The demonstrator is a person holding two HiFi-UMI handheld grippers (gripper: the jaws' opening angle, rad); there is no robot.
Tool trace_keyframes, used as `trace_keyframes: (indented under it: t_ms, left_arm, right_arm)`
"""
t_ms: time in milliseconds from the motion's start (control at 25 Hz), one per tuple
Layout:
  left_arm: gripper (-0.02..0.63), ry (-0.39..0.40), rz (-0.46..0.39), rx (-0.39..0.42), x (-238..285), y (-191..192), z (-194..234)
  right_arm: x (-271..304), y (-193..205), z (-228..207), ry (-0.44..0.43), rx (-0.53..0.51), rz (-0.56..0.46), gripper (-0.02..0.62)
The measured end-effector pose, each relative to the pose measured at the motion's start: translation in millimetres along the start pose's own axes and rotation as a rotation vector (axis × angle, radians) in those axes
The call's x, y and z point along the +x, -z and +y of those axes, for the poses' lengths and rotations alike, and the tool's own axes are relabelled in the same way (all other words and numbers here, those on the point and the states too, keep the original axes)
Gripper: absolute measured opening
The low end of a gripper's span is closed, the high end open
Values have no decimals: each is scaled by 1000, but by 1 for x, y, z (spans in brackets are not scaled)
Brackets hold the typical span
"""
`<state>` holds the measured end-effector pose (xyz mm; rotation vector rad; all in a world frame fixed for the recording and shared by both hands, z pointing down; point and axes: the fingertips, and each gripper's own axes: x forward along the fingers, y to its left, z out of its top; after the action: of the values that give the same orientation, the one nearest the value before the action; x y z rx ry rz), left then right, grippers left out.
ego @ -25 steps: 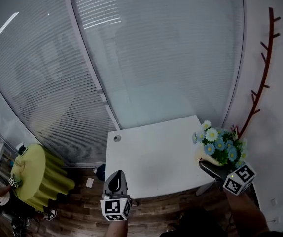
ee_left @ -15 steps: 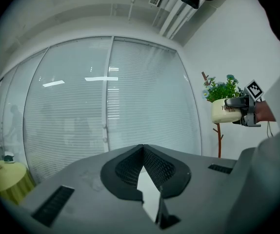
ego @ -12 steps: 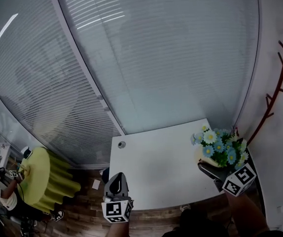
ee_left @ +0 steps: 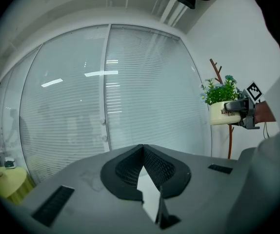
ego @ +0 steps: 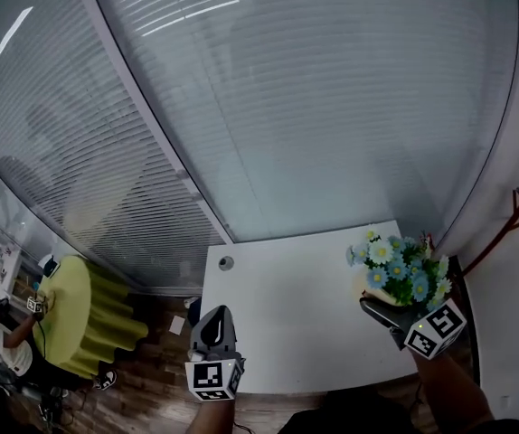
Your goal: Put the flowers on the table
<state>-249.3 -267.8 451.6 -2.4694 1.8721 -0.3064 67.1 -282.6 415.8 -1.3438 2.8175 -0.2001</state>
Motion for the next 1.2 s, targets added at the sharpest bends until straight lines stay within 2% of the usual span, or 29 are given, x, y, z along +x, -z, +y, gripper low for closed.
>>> trace_keyframes:
  t_ms: [360, 520, 720, 1000, 1200]
  left_arm:
    - [3, -2, 23, -8, 41, 9, -13]
    - [5, -1, 16, -32, 53, 13, -19]
    - [5, 15, 0, 0, 75, 30, -25]
    - [4, 28, 24, -30, 84, 32, -39]
    - [5, 43, 33, -20, 88, 41, -45]
  right_arm:
    - [31, 16, -30, -5, 7, 19, 543]
    - [42, 34, -41, -4, 29, 38, 543]
    - [58, 66, -56, 3, 27, 72, 543]
    - [56, 76, -69, 18, 11, 124, 543]
    - [58, 94, -70, 14, 14, 141, 543]
